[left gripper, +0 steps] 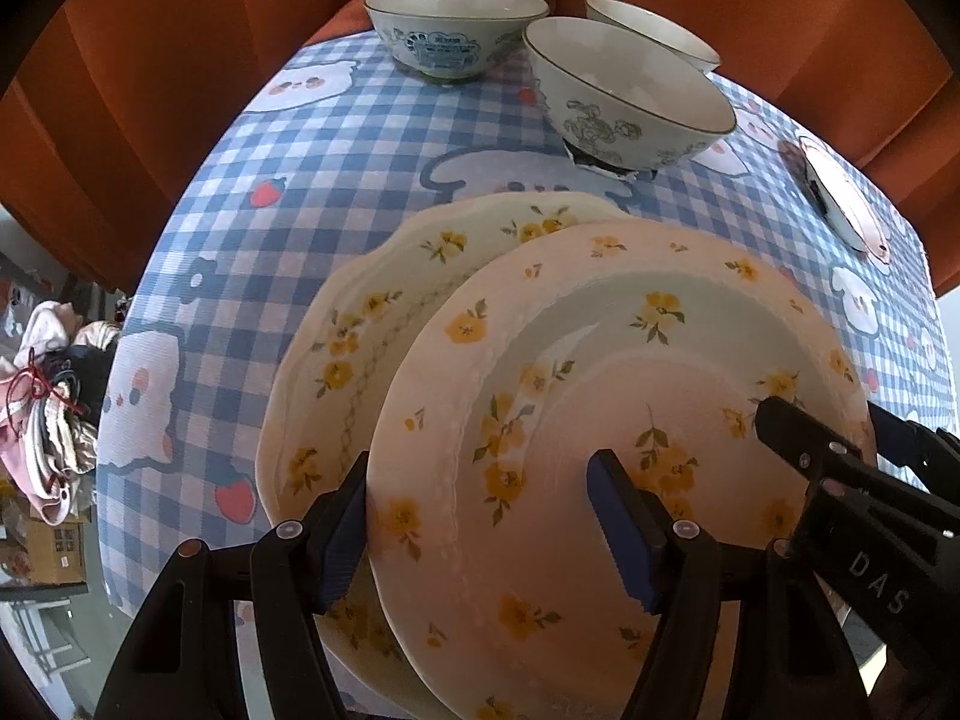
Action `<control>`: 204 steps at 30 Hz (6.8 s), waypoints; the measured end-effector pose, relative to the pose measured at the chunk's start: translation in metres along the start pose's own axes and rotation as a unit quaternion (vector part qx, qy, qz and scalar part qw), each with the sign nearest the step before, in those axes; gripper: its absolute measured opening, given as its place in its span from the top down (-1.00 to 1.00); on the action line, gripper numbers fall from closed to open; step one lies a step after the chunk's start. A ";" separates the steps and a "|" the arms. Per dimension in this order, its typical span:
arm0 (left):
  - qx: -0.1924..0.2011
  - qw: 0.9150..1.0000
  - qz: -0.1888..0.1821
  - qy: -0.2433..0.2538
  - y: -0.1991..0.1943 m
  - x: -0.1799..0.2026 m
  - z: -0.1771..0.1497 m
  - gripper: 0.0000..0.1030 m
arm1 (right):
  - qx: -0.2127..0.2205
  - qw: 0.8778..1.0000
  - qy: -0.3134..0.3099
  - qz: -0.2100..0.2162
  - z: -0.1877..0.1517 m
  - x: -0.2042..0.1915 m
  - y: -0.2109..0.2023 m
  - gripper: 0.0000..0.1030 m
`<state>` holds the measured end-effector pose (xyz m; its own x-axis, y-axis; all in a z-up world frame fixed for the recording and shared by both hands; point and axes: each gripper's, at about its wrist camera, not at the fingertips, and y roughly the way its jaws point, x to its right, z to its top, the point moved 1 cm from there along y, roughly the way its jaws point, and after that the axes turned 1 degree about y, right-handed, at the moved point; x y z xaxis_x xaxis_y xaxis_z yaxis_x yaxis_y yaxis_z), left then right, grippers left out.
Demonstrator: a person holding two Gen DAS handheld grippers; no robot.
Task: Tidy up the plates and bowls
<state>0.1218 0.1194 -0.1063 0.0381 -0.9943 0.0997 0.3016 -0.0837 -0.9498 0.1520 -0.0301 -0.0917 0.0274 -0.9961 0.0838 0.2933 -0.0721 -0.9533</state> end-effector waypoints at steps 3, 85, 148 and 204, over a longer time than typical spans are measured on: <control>0.003 1.000 0.014 -0.001 0.001 0.000 0.000 -0.39 | -0.005 1.000 -0.005 0.001 0.001 -0.002 0.004 -0.23; 0.092 0.995 0.025 0.029 -0.062 0.119 0.018 -0.65 | 0.085 0.995 0.046 0.032 0.003 0.118 -0.055 -0.25; 0.052 0.997 0.038 0.034 0.123 0.364 0.210 -0.42 | 0.064 0.991 0.091 0.081 0.197 0.354 0.123 -0.21; 0.017 0.998 0.035 0.044 0.057 0.324 0.084 -0.30 | 0.021 0.996 0.054 0.066 0.083 0.325 0.074 0.08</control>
<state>0.2314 -0.2015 -0.1029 -0.0225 -0.9997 0.0060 0.3337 -0.0131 -0.9426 0.2620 -0.3545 -0.1106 -0.0347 -0.9965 -0.0758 0.3332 0.0599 -0.9410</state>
